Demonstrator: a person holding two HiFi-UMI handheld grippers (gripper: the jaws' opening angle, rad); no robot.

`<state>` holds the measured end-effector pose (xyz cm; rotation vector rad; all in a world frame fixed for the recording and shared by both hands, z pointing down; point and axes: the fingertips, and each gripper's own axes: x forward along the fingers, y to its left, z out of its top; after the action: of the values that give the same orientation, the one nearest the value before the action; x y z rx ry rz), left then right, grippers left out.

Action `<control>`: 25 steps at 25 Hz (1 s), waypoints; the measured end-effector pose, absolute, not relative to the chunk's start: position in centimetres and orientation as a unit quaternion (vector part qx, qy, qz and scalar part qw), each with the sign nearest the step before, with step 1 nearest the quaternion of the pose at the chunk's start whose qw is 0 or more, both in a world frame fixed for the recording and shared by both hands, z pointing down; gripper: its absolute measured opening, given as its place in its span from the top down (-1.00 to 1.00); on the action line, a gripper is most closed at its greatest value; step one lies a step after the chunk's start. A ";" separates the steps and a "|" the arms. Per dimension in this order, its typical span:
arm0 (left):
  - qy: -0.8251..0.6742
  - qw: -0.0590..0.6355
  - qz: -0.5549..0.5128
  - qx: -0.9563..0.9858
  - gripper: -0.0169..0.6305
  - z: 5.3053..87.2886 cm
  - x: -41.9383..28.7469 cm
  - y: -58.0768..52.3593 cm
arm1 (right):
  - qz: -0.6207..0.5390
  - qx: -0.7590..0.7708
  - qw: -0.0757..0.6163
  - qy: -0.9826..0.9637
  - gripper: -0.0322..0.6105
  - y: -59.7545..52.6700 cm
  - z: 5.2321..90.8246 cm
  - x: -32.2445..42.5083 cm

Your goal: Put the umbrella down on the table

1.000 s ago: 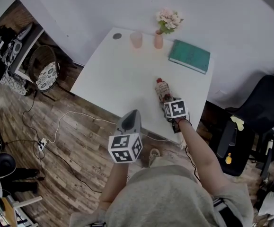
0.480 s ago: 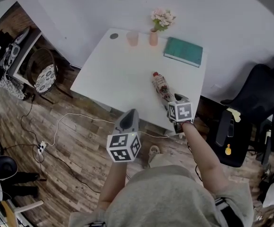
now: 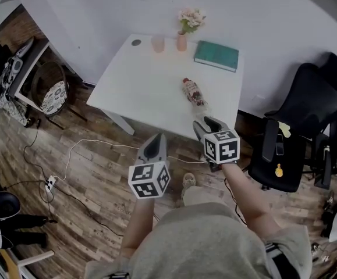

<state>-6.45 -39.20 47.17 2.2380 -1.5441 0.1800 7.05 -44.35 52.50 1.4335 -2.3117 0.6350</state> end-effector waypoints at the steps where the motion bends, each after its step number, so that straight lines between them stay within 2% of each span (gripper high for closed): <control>1: -0.554 0.206 0.065 0.804 0.92 47.2 -6.6 -38.5 | 0.221 0.508 0.168 -0.816 0.39 -43.4 52.1 6.9; 9: -0.550 0.198 0.057 0.809 0.92 46.2 -7.9 -33.5 | 0.203 0.527 0.147 -0.812 0.66 -36.7 49.8 6.2; 18: -0.544 0.195 0.051 0.814 0.92 46.2 -9.0 -27.9 | 0.186 0.552 0.122 -0.804 0.86 -29.8 48.5 5.3; 25: -0.539 0.191 0.046 0.819 0.92 45.9 -9.6 -23.7 | 0.174 0.567 0.119 -0.796 0.89 -25.0 48.2 5.1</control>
<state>-9.65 -23.69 45.86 2.3006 -1.5140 0.1284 5.12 -25.03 48.17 1.6594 -2.3280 0.5080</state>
